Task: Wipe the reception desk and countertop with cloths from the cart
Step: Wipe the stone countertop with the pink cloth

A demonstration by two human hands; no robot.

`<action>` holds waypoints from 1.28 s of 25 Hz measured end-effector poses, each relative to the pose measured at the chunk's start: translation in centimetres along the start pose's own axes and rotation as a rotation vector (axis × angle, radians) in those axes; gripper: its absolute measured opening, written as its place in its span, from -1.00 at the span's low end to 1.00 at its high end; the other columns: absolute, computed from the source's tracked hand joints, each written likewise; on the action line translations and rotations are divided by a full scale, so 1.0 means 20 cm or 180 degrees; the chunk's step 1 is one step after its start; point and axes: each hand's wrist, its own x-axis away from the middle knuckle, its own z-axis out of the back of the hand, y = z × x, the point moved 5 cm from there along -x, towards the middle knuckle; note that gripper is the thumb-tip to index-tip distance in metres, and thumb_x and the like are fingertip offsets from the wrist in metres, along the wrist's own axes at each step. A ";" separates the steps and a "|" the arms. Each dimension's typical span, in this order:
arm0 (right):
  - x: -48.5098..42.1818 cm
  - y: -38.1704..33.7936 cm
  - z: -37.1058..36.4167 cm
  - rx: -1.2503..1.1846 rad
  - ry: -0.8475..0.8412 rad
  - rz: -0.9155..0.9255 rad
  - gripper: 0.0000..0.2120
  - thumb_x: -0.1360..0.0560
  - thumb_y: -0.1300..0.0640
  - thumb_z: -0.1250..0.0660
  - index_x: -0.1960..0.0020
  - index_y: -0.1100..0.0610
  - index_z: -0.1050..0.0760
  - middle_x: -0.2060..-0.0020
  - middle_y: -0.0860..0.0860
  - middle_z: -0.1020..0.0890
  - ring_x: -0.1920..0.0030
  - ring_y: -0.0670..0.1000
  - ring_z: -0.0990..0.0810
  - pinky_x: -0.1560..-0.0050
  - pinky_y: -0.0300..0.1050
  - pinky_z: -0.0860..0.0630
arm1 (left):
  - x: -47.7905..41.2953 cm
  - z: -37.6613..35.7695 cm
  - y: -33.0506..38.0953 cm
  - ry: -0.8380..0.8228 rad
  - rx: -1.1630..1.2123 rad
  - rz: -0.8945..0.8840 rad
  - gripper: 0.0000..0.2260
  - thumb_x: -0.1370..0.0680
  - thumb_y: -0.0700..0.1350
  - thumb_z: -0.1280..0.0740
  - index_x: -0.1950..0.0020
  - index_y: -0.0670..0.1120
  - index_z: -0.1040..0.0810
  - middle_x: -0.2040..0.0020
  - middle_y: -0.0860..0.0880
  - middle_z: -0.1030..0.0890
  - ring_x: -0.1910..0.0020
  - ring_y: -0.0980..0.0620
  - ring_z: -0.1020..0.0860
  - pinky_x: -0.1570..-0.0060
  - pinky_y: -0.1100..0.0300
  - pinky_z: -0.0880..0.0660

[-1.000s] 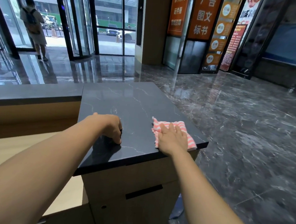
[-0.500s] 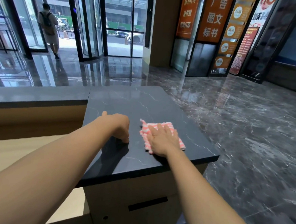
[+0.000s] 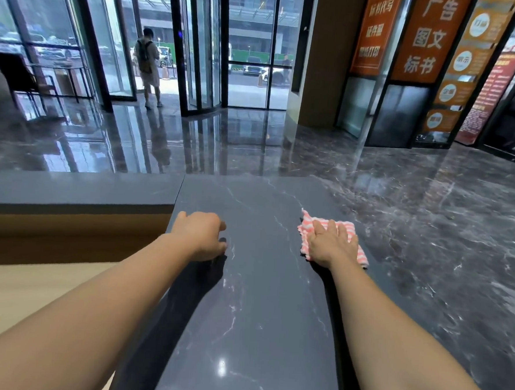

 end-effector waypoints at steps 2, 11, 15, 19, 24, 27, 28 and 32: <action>-0.15 -0.04 0.01 -0.0022 -0.0018 0.0003 -0.51 -0.66 -0.07 0.16 -0.58 -0.10 0.06 -0.59 0.03 0.07 -0.57 0.10 0.15 -0.51 0.17 0.18 | -0.07 -0.02 -0.12 0.0076 0.0305 0.0235 -0.54 -0.57 0.08 -0.26 -0.46 0.05 -0.35 -0.28 0.00 -0.56 -0.28 -0.06 -0.48 -0.28 0.00 -0.32; -0.57 -0.66 -0.05 0.0090 0.0076 0.0476 -0.49 -0.62 -0.01 0.03 -0.56 -0.06 -0.03 -0.57 0.11 0.01 -0.56 0.15 0.11 -0.49 0.20 0.15 | -0.04 -0.19 -0.53 0.0196 0.4336 0.1949 -0.46 -0.64 0.01 -0.18 -0.57 -0.04 -0.06 -0.55 -0.05 -0.17 -0.49 -0.10 -0.22 -0.42 -0.01 -0.18; -0.43 -1.16 -0.14 0.0019 0.0017 0.1120 -0.50 -0.65 -0.05 0.08 -0.57 -0.06 -0.02 -0.58 0.10 0.03 -0.57 0.15 0.13 -0.49 0.19 0.17 | -0.01 -0.23 -0.53 0.0344 0.5531 0.2316 -0.47 -0.66 0.04 -0.12 -0.57 -0.10 -0.05 -0.54 -0.08 -0.19 -0.48 -0.05 -0.25 -0.40 0.06 -0.22; -0.10 -1.52 -0.23 -0.0021 0.0043 0.1845 -0.46 -0.62 -0.02 -0.04 -0.57 0.01 -0.04 -0.57 0.13 0.00 -0.56 0.17 0.10 -0.50 0.19 0.16 | 0.01 -0.24 -0.55 0.0700 0.5890 0.2576 -0.51 -0.65 0.03 -0.13 -0.51 -0.20 -0.20 -0.42 -0.14 -0.38 -0.36 -0.10 -0.41 -0.20 0.07 -0.41; -0.05 -1.49 -0.24 0.0152 0.0019 0.2478 -0.50 -0.64 0.00 0.02 -0.57 0.01 -0.05 -0.57 0.10 -0.03 -0.57 0.11 0.06 -0.52 0.13 0.11 | -0.02 -0.21 -0.47 0.0829 0.5993 0.2503 -0.57 -0.67 0.03 -0.08 -0.43 -0.20 -0.34 -0.10 0.00 -0.54 0.12 0.06 -0.55 0.27 0.26 -0.55; -0.20 -1.29 -0.17 0.0366 0.0155 0.2540 -0.47 -0.63 -0.02 -0.08 -0.56 0.00 -0.06 -0.56 0.10 -0.10 -0.56 0.09 -0.01 -0.51 0.09 0.02 | -0.02 -0.23 -0.48 0.0910 0.5886 0.2631 -0.50 -0.65 0.07 -0.14 -0.49 -0.19 -0.26 -0.43 -0.07 -0.39 -0.32 -0.02 -0.45 -0.21 0.10 -0.40; -0.26 -1.20 -0.14 0.0376 0.0164 0.2425 -0.46 -0.63 -0.02 -0.09 -0.56 -0.01 -0.05 -0.56 0.09 -0.10 -0.56 0.08 -0.01 -0.52 0.08 0.02 | -0.02 -0.23 -0.49 0.0956 0.5840 0.2680 -0.51 -0.64 0.08 -0.16 -0.47 -0.19 -0.28 -0.44 -0.11 -0.38 -0.34 -0.03 -0.42 -0.23 0.09 -0.38; -0.52 -0.80 -0.07 0.0193 0.0081 0.1728 -0.53 -0.67 -0.04 0.07 -0.57 -0.05 -0.05 -0.58 0.05 -0.06 -0.57 0.09 -0.01 -0.53 0.04 0.05 | 0.02 -0.26 -0.53 0.0975 0.5851 0.2744 -0.62 -0.64 0.08 -0.16 -0.28 -0.18 -0.42 -0.37 -0.19 -0.44 -0.20 -0.08 -0.47 -0.12 0.12 -0.38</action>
